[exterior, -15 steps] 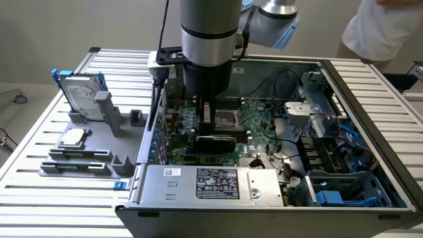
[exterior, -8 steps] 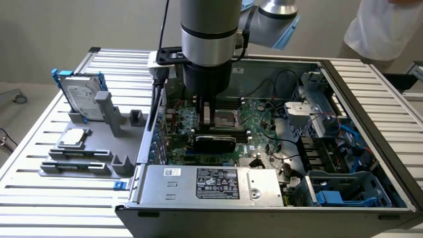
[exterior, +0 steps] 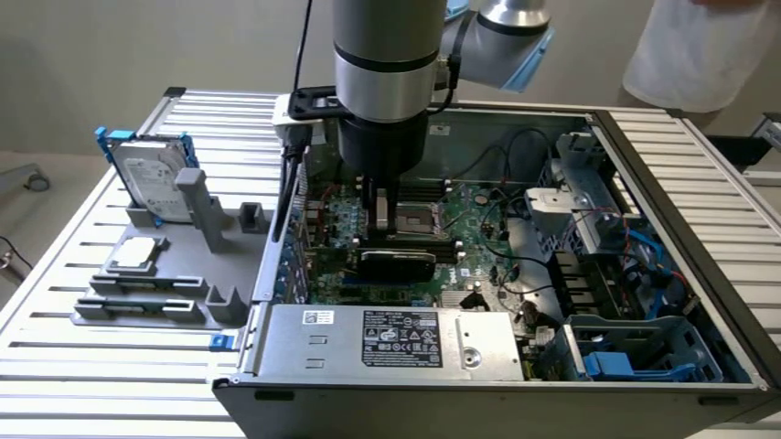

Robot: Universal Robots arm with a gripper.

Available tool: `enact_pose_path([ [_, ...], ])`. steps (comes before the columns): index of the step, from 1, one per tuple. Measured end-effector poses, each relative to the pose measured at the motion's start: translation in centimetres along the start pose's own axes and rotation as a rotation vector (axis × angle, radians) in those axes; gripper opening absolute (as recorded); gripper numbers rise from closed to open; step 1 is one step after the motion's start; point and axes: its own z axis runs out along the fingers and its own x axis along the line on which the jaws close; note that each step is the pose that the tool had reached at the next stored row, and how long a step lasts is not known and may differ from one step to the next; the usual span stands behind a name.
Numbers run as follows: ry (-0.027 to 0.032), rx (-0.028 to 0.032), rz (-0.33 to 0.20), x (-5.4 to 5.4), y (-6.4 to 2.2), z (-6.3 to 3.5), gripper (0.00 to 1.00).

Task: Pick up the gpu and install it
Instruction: 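Press down on the gpu until it lock into place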

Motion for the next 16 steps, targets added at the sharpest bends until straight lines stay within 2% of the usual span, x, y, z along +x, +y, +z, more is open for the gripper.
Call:
enact_pose_path([
  [7,0.0001,-0.0019,0.0,0.0,0.01,0.0,0.11],
  [16,-0.0039,-0.0016,0.0,-0.1,-0.37,1.57,0.11],
])
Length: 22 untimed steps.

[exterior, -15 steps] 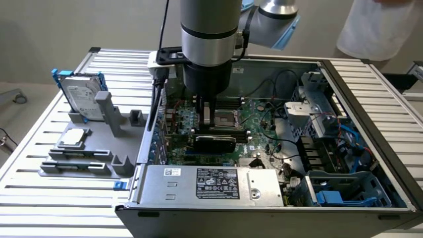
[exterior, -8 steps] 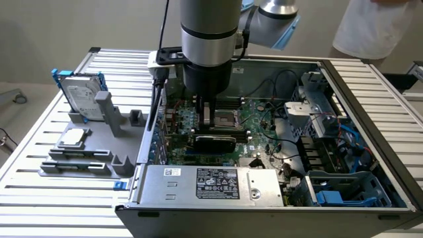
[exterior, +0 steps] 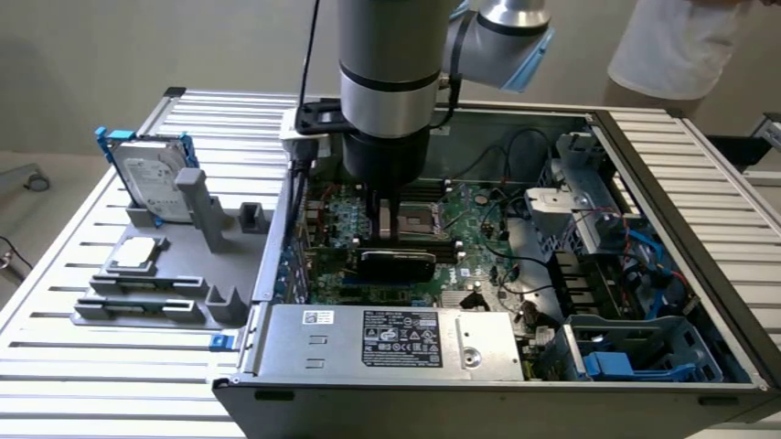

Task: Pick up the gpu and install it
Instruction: 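Press down on the gpu until it lock into place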

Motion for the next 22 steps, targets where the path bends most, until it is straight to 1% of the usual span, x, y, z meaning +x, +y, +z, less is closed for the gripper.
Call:
enact_pose_path([
  [4,-0.0026,0.0001,0.001,-0.6,-0.06,0.75,0.11],
  [6,-0.0034,0.0,0.001,-0.7,-0.08,1.02,0.11],
  [9,-0.003,-0.0027,0.001,-0.7,-0.06,1.11,0.11],
  [18,-0.0031,-0.0077,0.002,-0.6,-0.07,1.64,0.11],
  [22,-0.0029,-0.0085,0.002,-0.6,-0.08,1.82,0.11],
])
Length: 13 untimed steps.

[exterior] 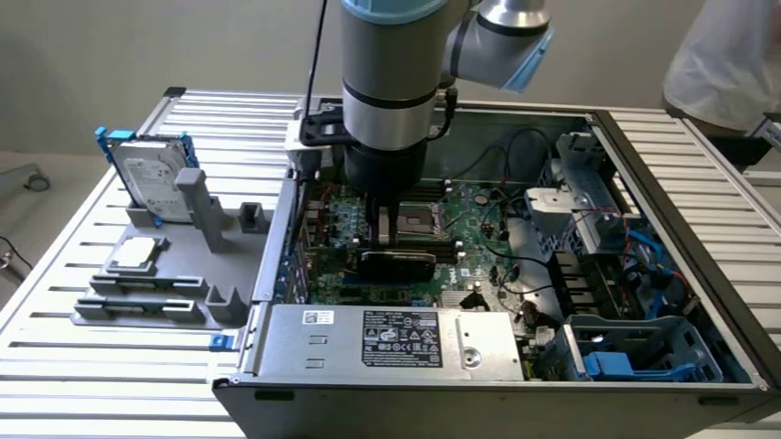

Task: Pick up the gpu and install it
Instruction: 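Press down on the gpu until it lock into place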

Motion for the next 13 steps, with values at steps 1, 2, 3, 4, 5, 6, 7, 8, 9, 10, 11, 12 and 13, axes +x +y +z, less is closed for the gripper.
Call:
enact_pose_path([
  [1,0.0,0.0,0.0,0.0,-0.01,0.05,0.11],
  [2,-0.0008,0.0005,0.0,0.0,-0.02,0.13,0.11],
  [3,-0.0006,0.0002,0.0,0.01,-0.03,0.18,0.11],
  [4,-0.0005,0.0002,0.0,0.01,-0.03,0.21,0.11],
  [5,-0.0003,-0.0002,0.0,0.01,-0.03,0.23,0.11],
  [6,-0.0002,-0.0003,0.001,0.02,-0.03,0.24,0.11],
  [7,-0.0005,-0.0005,0.001,0.02,-0.03,0.26,0.11],
  [8,-0.0006,-0.0006,0.001,0.02,-0.03,0.26,0.11],
  [9,-0.0006,-0.001,0.001,0.02,-0.03,0.27,0.11],
  [10,-0.0007,-0.0017,0.001,0.01,-0.03,0.25,0.11],
  [11,-0.0018,-0.0024,0.001,0.0,-0.04,0.19,0.11],
  [12,-0.0022,-0.0028,0.002,-0.01,-0.03,0.02,0.11],
  [13,-0.0015,-0.0035,0.002,-0.03,-0.03,-0.3,0.11],
])
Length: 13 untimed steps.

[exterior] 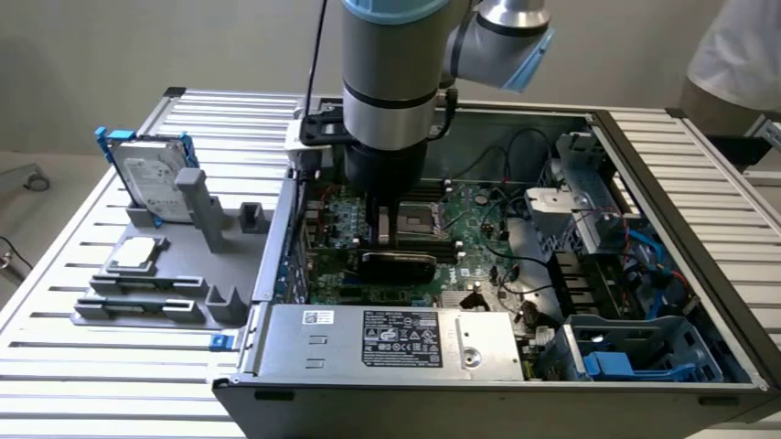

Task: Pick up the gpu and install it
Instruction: 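Press down on the gpu until it lock into place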

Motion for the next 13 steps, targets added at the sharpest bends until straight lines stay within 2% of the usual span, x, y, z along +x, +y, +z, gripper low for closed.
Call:
enact_pose_path([
  [3,-0.0015,-0.0002,0.0,-0.1,0.08,-1.02,0.11],
  [7,-0.0053,-0.0007,0.0,-0.1,0.69,-1.46,0.11],
  [13,-0.0078,-0.0065,0.0,-0.2,2.5,-1.75,0.11],
])
